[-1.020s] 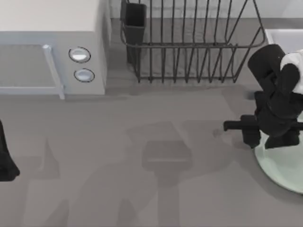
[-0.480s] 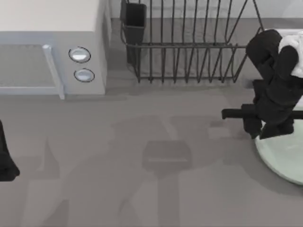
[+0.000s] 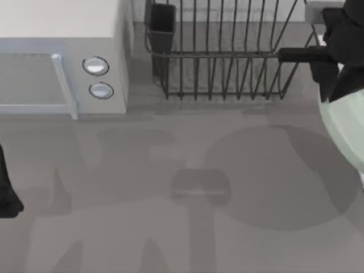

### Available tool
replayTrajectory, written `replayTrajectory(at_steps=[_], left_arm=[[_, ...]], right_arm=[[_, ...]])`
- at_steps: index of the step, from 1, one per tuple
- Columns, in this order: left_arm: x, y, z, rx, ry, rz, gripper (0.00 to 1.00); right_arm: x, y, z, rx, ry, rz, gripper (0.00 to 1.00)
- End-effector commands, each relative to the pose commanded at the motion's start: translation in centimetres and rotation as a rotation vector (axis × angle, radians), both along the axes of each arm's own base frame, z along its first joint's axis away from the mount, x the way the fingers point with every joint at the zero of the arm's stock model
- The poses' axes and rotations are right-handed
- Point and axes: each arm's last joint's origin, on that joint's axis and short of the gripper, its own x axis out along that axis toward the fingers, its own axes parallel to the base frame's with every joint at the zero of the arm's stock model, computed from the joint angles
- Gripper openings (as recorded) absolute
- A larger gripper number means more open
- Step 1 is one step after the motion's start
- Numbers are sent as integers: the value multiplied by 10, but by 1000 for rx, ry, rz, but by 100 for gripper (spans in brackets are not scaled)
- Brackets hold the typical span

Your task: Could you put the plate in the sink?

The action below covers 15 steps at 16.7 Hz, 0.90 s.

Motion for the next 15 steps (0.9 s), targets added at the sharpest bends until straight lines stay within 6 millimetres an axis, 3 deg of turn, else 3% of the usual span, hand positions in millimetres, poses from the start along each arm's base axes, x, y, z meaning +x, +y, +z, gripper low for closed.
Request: replayTrajectory(at_steps=[3,6,12,15], left_arm=[[0,0,0,0,0,0,100],[0,0,0,0,0,0,100],[0,0,0,0,0,0,100],[0,0,0,0,0,0,100]], right_arm=[[-15,-6,51,4,-12,0,0],[-28,-12,77,9,-26,0,0],[-28,-11,78,9,-25,4,0],[-8,-19,71,2,-17,5,0]])
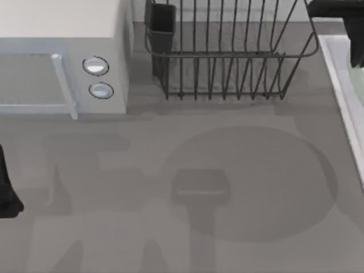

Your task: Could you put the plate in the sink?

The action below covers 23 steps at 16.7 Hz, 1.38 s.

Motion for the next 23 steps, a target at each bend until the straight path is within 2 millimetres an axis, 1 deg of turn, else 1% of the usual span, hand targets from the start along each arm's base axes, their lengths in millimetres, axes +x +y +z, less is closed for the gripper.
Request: replayTrajectory(at_steps=[1,3,5,7,8,10,12,13,14,18,23], left_arm=[[0,0,0,0,0,0,100],[0,0,0,0,0,0,100],[0,0,0,0,0,0,100],[0,0,0,0,0,0,100],[0,0,0,0,0,0,100],[0,0,0,0,0,0,100],[0,0,0,0,0,0,100],[0,0,0,0,0,0,100],[0,0,0,0,0,0,100],[0,0,0,0,0,0,100],[0,0,0,0,0,0,100]], right_arm=[[12,-5,-5,-3,4,0,0],[44,-20,-21,-11,17,1,0],[81,-41,-49,-18,39,2,0],[113,-68,-82,-22,63,3,0],[126,-82,-98,-22,71,4,0],[142,-111,-124,-22,77,5,0],[150,-132,-140,-22,77,5,0],[152,-139,-144,-22,77,5,0],[152,-141,-146,-22,77,5,0],[152,-141,-146,-22,77,5,0],[152,-141,-146,-22,77,5,38]])
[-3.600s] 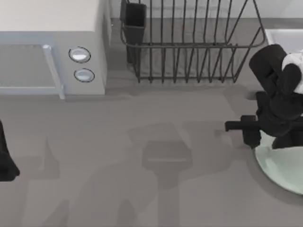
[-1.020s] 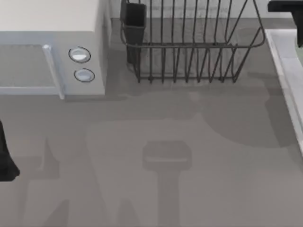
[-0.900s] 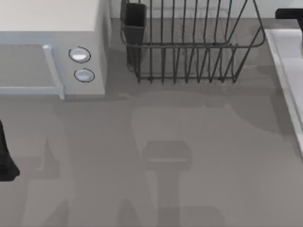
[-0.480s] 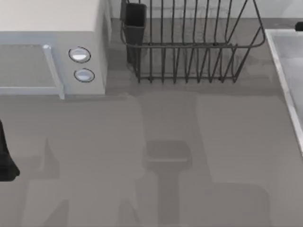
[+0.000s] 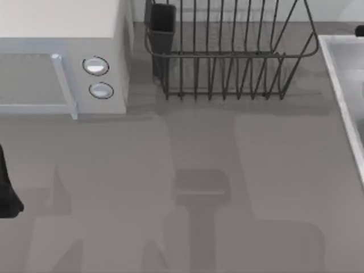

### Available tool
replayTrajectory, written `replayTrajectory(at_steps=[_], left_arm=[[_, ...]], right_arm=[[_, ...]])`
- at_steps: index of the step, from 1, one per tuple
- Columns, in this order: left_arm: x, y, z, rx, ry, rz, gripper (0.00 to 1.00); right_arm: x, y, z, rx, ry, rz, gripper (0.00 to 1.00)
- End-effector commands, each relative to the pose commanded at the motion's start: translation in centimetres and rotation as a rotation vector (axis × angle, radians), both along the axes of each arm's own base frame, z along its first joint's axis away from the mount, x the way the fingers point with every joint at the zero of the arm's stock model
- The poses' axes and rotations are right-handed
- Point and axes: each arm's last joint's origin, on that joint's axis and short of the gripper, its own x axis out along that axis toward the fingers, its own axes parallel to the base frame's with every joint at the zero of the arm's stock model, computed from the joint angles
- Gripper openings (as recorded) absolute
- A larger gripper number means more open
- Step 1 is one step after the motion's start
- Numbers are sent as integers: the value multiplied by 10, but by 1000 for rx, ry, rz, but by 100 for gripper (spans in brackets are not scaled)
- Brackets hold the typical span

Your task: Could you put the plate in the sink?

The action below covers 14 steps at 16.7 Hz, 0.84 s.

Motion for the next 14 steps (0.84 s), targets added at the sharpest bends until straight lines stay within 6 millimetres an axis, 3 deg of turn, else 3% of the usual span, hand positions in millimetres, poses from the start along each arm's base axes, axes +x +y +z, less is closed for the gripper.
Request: replayTrajectory(at_steps=[8,14], left_arm=[[0,0,0,0,0,0,100],[0,0,0,0,0,0,100]], right_arm=[[0,0,0,0,0,0,98],[0,0,0,0,0,0,100]])
